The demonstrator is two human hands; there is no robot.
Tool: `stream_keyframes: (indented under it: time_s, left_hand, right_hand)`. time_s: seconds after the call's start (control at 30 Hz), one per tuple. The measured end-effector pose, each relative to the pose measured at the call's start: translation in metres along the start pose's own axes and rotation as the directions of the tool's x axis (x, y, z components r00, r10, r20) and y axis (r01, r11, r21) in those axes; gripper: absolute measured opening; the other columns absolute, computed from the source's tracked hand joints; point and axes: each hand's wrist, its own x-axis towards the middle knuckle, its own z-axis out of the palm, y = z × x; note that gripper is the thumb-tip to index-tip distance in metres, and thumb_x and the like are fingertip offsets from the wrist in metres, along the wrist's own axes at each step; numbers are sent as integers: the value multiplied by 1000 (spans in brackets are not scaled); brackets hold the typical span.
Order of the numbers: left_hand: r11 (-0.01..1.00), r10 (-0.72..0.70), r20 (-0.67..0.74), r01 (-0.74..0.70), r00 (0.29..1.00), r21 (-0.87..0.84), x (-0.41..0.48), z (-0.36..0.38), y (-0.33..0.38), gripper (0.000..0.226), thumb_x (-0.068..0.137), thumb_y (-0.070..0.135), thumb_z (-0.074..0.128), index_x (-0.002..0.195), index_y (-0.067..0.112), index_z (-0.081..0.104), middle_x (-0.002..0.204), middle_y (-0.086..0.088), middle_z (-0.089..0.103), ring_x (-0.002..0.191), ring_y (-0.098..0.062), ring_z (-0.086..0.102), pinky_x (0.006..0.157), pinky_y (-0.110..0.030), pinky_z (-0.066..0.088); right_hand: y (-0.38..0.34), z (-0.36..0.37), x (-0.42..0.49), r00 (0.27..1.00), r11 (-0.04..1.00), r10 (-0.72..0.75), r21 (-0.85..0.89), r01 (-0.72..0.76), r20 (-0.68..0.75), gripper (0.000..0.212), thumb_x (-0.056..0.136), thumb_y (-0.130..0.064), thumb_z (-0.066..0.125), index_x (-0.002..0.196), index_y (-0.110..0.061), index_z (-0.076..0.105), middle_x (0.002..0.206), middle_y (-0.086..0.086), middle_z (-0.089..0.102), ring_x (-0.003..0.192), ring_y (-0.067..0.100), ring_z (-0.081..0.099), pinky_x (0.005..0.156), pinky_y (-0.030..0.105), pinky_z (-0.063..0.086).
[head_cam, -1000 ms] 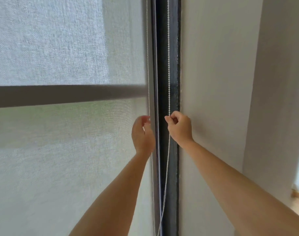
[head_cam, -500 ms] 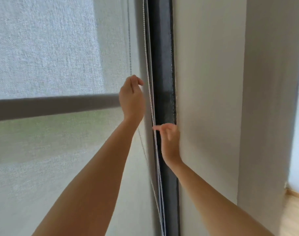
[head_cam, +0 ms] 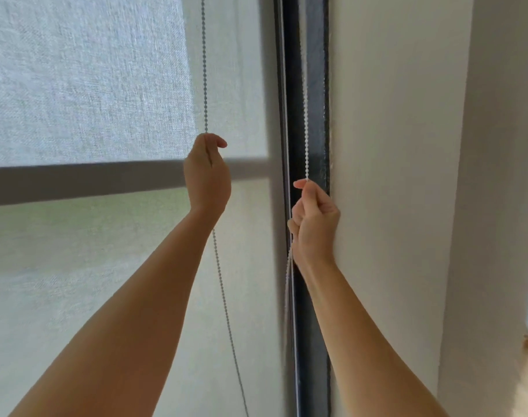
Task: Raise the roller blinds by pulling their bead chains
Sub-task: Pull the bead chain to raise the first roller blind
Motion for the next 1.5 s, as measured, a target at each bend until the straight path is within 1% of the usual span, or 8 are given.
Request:
stream_keyframes:
  time_s: [0.3,0.57,0.67,0.77,1.0,1.2,1.37,1.5]
  left_hand:
    - [994,-44,29,41,999,97,-33,1,-19,28,100,12,33,93,8,60,61,13,47,51,-2,43,51,-20,32]
    - [984,154,20,-155,988,87,-83,-2,7,25,94,2,33,76,14,47,52,15,34,38,-6,30,39,-12,24]
    - [983,183,46,-183,982,-15,-103,17,33,24,91,4,33,74,19,42,54,17,33,43,-1,40,40,-9,29]
    - [991,116,161,-104,980,-80,-141,36,49,23,92,10,32,74,21,40,54,13,37,45,-5,39,42,-12,26]
    - [996,-72,403,46,912,72,-250,22,12,22,87,11,29,72,25,36,51,11,37,43,-9,35,41,-20,27]
    - [959,-277,608,169,744,229,-340,-14,-25,31,94,5,35,71,25,38,50,11,38,42,-7,42,43,-12,24]
    - [961,-264,827,66,496,268,-353,-38,-51,27,97,36,31,86,19,48,82,-8,63,78,-25,57,71,-36,47]
    - [960,-276,767,214,580,183,-285,-42,-50,42,92,39,33,126,28,56,133,4,55,125,-10,47,107,-26,32]
  right_hand:
    - [-3,-22,-46,992,991,130,-37,-129,12,27,98,-17,49,78,-15,67,47,-6,26,43,9,14,39,23,13]
    - [-22,-46,-5,991,963,69,-250,-96,-113,26,98,-21,48,82,-16,69,52,-5,37,43,8,27,38,20,24]
    - [-22,-46,18,985,846,91,-509,-156,-150,29,98,-22,44,107,-7,67,84,11,64,72,24,58,61,33,51]
    - [-38,-35,37,996,741,11,-668,-71,-94,26,97,-26,44,114,-14,60,107,9,58,97,20,54,90,33,45]
    - [-140,34,55,929,993,92,-99,-60,360,33,100,-26,39,109,-6,65,81,6,69,70,16,65,63,28,52]
    - [-106,26,0,991,977,12,-211,17,134,27,100,-18,43,83,-12,63,52,-6,37,42,7,24,38,21,19]
    - [-56,-22,-45,991,949,-84,-296,112,104,33,99,-15,44,72,-21,62,47,-14,37,41,4,26,39,16,24]
    - [-21,-63,-74,995,908,-93,-407,101,39,33,97,-17,46,68,-22,61,47,-11,36,42,7,27,43,20,25]
